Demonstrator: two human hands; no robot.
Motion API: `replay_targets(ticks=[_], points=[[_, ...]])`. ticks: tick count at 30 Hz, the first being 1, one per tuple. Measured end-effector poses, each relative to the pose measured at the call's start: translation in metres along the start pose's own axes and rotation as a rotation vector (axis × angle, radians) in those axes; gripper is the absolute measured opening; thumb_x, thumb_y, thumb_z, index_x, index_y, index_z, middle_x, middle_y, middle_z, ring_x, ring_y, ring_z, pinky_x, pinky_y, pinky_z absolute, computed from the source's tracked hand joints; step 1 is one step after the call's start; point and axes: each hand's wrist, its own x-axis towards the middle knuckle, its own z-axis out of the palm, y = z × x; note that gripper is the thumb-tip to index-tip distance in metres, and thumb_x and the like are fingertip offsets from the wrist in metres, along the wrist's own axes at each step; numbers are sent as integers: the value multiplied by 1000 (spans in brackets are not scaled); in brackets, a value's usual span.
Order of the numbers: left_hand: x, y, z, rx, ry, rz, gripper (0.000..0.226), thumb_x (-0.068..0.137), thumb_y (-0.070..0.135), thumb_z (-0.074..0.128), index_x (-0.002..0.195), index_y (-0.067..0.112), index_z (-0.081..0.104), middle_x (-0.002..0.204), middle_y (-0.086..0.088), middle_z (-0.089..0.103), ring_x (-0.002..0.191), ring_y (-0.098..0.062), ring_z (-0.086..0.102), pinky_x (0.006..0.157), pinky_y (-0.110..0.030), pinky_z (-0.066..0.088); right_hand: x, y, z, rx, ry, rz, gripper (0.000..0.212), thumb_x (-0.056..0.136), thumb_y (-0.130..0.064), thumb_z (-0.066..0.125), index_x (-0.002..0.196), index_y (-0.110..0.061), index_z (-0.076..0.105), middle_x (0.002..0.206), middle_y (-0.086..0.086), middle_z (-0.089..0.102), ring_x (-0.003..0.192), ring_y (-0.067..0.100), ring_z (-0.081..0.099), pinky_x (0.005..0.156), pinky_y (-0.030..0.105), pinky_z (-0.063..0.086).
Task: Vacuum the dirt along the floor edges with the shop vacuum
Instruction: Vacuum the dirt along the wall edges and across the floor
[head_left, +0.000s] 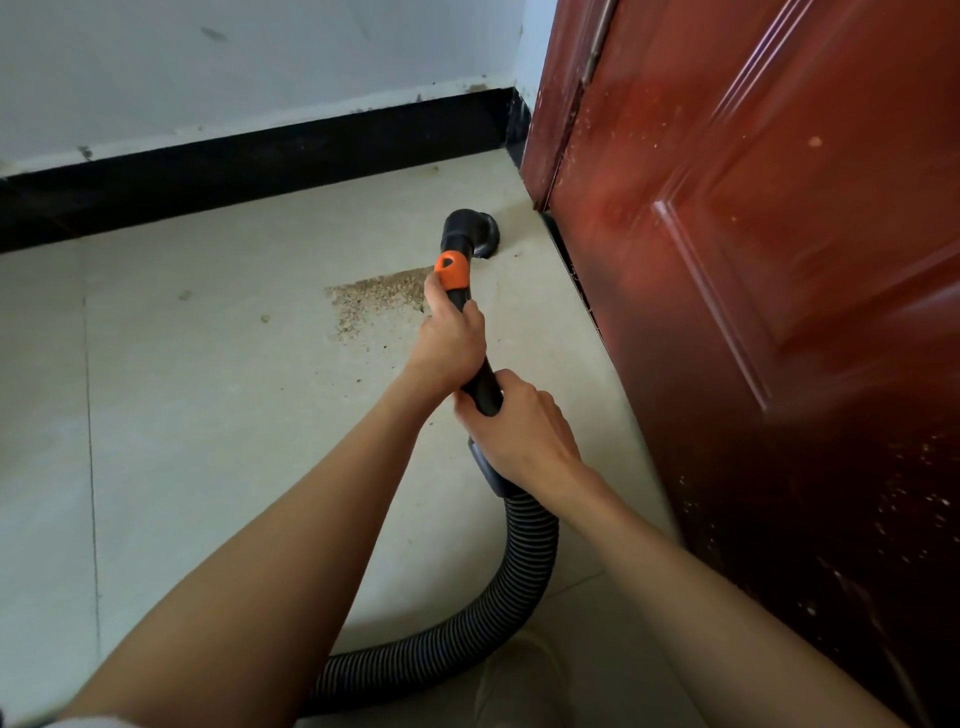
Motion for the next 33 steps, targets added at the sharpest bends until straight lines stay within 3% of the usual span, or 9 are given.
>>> replay_targets(ticks=[2,6,11,15,19,23,28,31,33], points=[[-2,-2,-1,-2,-6,3,50,100,16,32,146,10,13,68,-5,43,55,-16,43,47,-27,29,-2,0,1,-4,8,-2,36,90,-50,51,99,-16,54,90,5,65,83,28,62,75,39,51],[-6,1,2,-5,-45,24,51,100,18,31,146,11,12,77,-10,52,57,-15,44,48,-26,30,-9,1,-1,-12,44,6,35,90,-49,51,97,-14,53,87,5,64,81,28,61,72,37,50],[-11,1,14,-2,-83,40,49,101,19,31,145,11,12,69,-5,46,57,-17,45,48,-27,31,-18,7,-4,-30,65,33,34,91,-48,51,94,-14,50,86,5,63,80,29,60,71,36,48],[7,5,14,16,-85,57,49,100,20,32,145,11,13,79,-9,49,58,-17,45,51,-30,32,-2,4,-9,-19,70,32,35,91,-48,52,97,-14,52,83,3,60,76,26,57,67,34,45],[36,15,8,46,-60,42,47,101,21,30,144,11,14,68,-6,44,56,-19,43,49,-30,29,28,-7,-14,-41,68,3,35,92,-48,50,99,-14,51,83,1,56,77,26,55,68,33,42],[69,25,5,48,-23,28,48,101,23,29,145,13,14,82,-12,49,63,-22,46,61,-31,34,64,-15,-22,-76,60,-28,38,93,-49,49,105,-13,53,90,4,58,81,26,55,71,34,43],[103,40,9,29,-4,22,46,100,22,29,144,13,17,83,-8,48,72,-23,47,69,-32,36,99,-19,-38,-100,65,-41,35,93,-48,48,103,-14,52,86,0,53,77,25,49,68,31,37],[112,44,12,58,-2,26,47,100,21,30,144,13,17,89,-12,48,72,-25,48,66,-31,35,107,-16,-40,-63,68,-35,33,93,-48,49,98,-16,50,77,-4,50,76,24,51,66,31,36],[111,43,14,76,-10,47,44,99,20,31,141,12,19,83,-10,48,65,-22,46,56,-30,34,105,-14,-37,-18,69,-22,34,93,-48,49,99,-15,51,80,-1,54,78,25,55,67,32,39]])
